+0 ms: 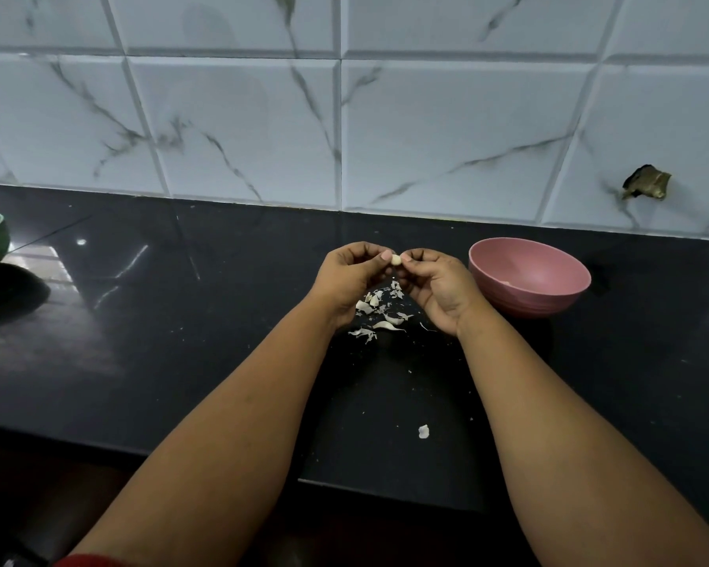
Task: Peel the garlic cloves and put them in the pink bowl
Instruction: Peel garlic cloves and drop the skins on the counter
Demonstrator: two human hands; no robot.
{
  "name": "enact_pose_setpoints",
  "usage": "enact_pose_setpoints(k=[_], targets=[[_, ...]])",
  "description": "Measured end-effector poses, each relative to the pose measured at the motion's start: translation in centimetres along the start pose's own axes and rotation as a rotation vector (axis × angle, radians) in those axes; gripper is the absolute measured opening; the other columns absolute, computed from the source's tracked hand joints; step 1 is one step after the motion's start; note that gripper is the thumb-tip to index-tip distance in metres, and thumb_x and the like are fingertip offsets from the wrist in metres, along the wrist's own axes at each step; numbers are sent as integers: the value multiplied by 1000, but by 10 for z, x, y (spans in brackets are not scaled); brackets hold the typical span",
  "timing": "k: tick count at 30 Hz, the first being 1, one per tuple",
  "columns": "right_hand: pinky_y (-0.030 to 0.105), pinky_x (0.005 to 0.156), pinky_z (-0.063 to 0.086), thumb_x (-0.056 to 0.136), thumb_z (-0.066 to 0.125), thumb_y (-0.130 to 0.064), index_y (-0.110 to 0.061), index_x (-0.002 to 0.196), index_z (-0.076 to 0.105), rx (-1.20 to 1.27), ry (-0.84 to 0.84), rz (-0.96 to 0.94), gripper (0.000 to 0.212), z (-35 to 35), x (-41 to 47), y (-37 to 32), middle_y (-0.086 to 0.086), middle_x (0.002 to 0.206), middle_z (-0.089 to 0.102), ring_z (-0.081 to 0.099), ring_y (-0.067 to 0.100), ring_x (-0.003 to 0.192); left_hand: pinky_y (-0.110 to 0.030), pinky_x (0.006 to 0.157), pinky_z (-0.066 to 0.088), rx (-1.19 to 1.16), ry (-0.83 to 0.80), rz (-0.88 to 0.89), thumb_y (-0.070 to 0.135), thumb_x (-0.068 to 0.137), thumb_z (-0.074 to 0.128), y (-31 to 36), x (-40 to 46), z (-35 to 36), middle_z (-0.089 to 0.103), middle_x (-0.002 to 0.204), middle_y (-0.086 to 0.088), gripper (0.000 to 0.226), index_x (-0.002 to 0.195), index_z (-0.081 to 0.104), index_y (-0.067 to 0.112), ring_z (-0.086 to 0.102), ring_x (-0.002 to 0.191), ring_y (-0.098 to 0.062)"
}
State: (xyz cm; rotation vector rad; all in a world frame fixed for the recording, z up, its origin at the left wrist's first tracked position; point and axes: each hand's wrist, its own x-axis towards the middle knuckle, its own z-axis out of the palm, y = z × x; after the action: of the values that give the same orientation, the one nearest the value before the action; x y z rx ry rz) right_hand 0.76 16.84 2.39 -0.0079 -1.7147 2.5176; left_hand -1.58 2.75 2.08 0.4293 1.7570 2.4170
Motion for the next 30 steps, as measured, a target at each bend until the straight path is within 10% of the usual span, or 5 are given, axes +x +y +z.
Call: enact_pose_setpoints(k=[18, 30], targets=[[26, 81, 54, 86, 68, -3, -14, 93, 65, -191, 49, -205, 14, 7, 2, 12, 8, 88, 68, 66, 18, 85, -19, 68, 57, -7, 170, 64, -5, 89, 65, -1, 1, 0, 68, 76, -10, 5, 87, 65, 0, 69, 66, -11], [33, 89, 55, 87, 67, -1, -17, 87, 72, -353, 92, -252, 17, 4, 4, 14, 11, 93, 72, 67, 17, 89, -20, 67, 57, 633, 174, 219, 12, 86, 74, -6, 0, -2, 74, 78, -5, 5, 88, 74, 7, 73, 73, -12]])
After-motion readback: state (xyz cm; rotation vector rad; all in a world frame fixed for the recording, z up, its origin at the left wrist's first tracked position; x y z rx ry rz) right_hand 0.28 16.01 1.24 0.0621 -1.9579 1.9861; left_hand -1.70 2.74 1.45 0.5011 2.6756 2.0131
